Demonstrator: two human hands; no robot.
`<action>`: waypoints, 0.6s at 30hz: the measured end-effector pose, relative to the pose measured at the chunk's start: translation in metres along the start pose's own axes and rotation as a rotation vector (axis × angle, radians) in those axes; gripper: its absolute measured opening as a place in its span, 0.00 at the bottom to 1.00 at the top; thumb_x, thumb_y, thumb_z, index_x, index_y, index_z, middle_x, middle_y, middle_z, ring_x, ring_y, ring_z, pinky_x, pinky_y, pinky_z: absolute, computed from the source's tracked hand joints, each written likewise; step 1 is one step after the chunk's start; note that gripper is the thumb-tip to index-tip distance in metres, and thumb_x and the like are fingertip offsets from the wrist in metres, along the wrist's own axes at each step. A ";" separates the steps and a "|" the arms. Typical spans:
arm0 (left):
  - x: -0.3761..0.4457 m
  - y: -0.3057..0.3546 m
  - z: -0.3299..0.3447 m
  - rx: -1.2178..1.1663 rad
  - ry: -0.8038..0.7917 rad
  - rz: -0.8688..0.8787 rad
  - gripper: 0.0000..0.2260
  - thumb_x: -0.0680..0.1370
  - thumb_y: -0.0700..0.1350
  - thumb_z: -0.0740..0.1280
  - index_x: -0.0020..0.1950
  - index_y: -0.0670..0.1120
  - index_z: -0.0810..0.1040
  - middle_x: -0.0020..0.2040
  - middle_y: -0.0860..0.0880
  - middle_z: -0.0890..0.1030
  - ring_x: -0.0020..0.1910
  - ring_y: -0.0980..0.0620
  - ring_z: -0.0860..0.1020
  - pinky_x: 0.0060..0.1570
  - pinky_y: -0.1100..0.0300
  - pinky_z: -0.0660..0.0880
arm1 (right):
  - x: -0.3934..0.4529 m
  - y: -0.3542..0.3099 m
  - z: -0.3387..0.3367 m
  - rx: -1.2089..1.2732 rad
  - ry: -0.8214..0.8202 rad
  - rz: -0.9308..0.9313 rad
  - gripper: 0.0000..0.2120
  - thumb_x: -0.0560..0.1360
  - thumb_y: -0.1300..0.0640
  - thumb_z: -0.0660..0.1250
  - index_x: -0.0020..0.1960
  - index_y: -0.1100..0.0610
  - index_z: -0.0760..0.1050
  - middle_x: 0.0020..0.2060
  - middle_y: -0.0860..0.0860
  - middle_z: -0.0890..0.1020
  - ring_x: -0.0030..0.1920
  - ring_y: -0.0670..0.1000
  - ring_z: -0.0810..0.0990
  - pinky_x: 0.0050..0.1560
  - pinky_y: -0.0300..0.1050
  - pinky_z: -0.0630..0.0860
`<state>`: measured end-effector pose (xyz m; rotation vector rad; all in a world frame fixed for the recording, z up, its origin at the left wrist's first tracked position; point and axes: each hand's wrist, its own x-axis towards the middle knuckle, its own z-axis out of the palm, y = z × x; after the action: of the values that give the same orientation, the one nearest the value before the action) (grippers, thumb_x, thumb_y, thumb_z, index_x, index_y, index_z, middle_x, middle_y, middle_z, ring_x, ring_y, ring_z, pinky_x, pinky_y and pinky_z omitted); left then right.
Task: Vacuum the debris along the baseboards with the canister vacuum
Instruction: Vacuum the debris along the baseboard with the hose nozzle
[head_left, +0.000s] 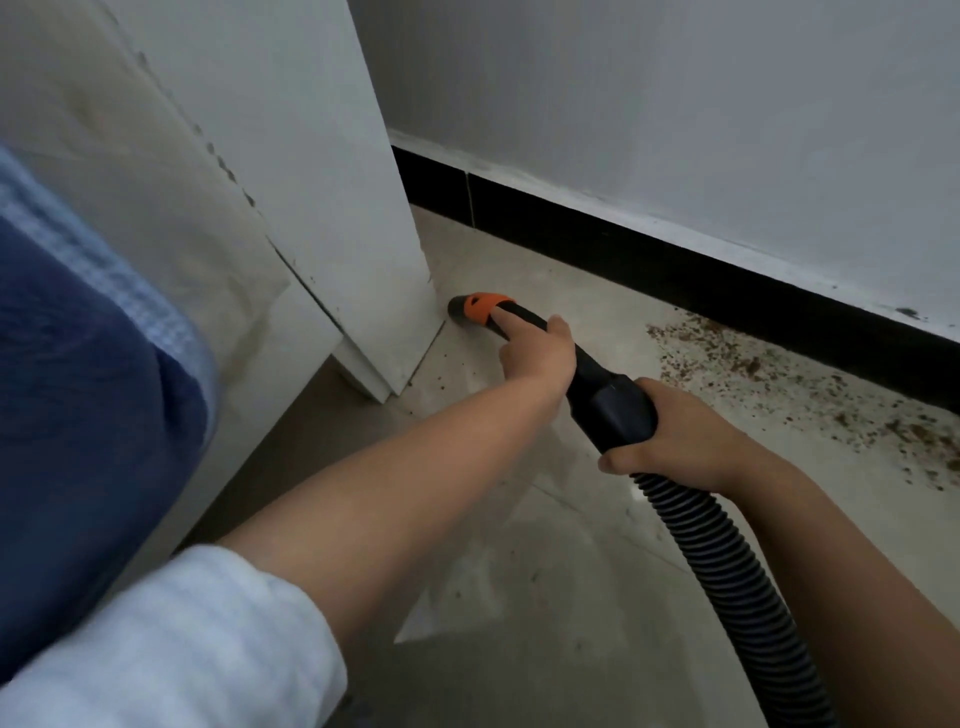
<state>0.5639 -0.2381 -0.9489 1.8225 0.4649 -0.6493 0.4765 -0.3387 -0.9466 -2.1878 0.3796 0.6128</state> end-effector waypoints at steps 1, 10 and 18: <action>-0.002 -0.003 0.000 -0.003 0.002 -0.004 0.31 0.82 0.47 0.55 0.77 0.48 0.37 0.69 0.40 0.67 0.63 0.42 0.72 0.59 0.53 0.71 | -0.003 0.002 0.002 0.009 -0.010 -0.004 0.23 0.64 0.56 0.76 0.53 0.55 0.69 0.42 0.48 0.75 0.39 0.46 0.75 0.34 0.39 0.71; -0.021 -0.032 -0.005 -0.030 0.068 -0.075 0.33 0.81 0.47 0.56 0.76 0.50 0.36 0.68 0.40 0.69 0.62 0.40 0.72 0.61 0.46 0.72 | -0.022 0.018 0.023 0.023 -0.090 -0.079 0.23 0.64 0.56 0.76 0.53 0.54 0.68 0.42 0.47 0.74 0.39 0.44 0.74 0.33 0.37 0.69; -0.059 -0.043 -0.007 -0.088 0.160 -0.188 0.29 0.81 0.47 0.57 0.77 0.48 0.45 0.69 0.41 0.67 0.64 0.41 0.70 0.61 0.48 0.71 | -0.062 0.016 0.038 -0.030 -0.075 -0.111 0.23 0.63 0.54 0.75 0.51 0.55 0.66 0.40 0.46 0.72 0.36 0.43 0.73 0.30 0.38 0.67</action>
<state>0.4940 -0.2172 -0.9415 1.7679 0.7678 -0.6020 0.4060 -0.3153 -0.9441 -2.1908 0.2098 0.6405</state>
